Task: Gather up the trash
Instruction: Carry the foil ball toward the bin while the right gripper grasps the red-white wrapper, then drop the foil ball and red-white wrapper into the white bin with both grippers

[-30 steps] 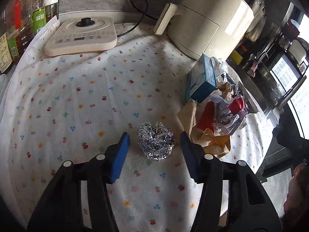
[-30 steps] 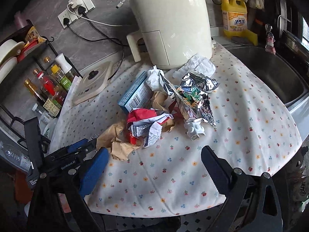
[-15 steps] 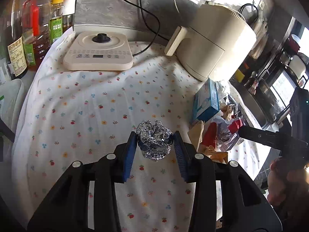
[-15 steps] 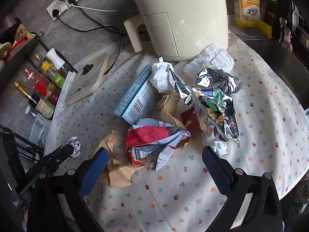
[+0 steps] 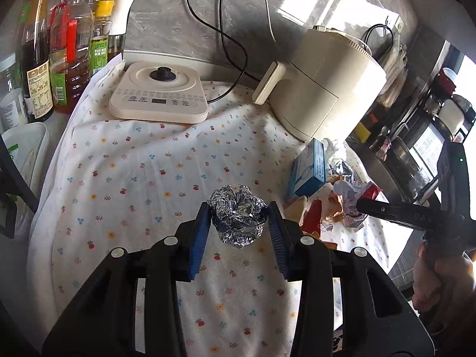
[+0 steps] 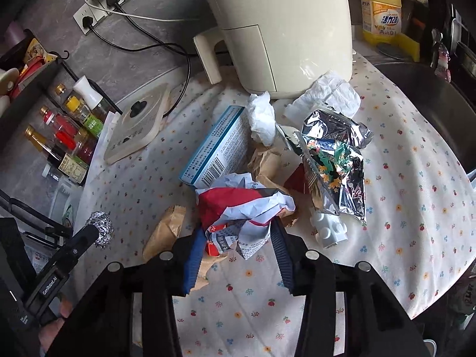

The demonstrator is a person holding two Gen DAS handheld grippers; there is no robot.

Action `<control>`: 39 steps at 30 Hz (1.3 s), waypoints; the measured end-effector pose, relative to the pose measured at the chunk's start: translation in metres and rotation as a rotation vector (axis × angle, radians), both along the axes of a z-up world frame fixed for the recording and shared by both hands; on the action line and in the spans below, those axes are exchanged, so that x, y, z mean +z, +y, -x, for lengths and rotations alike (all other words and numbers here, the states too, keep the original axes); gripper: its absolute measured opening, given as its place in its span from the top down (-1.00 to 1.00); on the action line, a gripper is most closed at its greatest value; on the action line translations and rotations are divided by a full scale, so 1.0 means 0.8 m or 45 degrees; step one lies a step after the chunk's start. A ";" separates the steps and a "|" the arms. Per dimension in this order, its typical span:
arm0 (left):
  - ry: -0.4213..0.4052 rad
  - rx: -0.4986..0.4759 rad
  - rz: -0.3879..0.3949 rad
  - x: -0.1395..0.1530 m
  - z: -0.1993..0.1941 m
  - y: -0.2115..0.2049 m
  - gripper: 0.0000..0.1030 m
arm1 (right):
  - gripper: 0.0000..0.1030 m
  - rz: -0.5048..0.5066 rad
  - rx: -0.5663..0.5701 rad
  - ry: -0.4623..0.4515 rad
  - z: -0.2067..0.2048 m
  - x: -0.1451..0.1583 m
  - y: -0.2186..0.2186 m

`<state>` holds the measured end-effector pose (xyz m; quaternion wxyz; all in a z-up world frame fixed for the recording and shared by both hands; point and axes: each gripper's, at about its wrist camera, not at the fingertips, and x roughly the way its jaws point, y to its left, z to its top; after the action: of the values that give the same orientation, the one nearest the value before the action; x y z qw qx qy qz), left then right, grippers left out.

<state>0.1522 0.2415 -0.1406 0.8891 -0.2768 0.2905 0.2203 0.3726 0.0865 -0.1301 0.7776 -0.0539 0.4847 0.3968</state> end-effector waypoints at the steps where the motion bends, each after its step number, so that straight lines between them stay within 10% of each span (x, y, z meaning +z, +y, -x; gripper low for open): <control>1: -0.008 -0.003 -0.005 0.002 0.000 -0.001 0.24 | 0.16 -0.012 0.007 -0.007 0.001 0.007 -0.002; 17: -0.107 -0.196 -0.172 0.078 -0.053 -0.104 0.23 | 0.13 -0.225 -0.098 -0.197 0.023 0.101 -0.158; 39: -0.064 -0.805 -0.083 0.045 -0.150 -0.486 0.23 | 0.04 -0.081 -0.629 -0.111 0.082 0.028 -0.594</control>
<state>0.2721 -0.1471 -0.1047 0.9288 -0.1494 0.3330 -0.0646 0.3066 -0.3891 -0.1079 0.8725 0.0736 0.4363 0.2074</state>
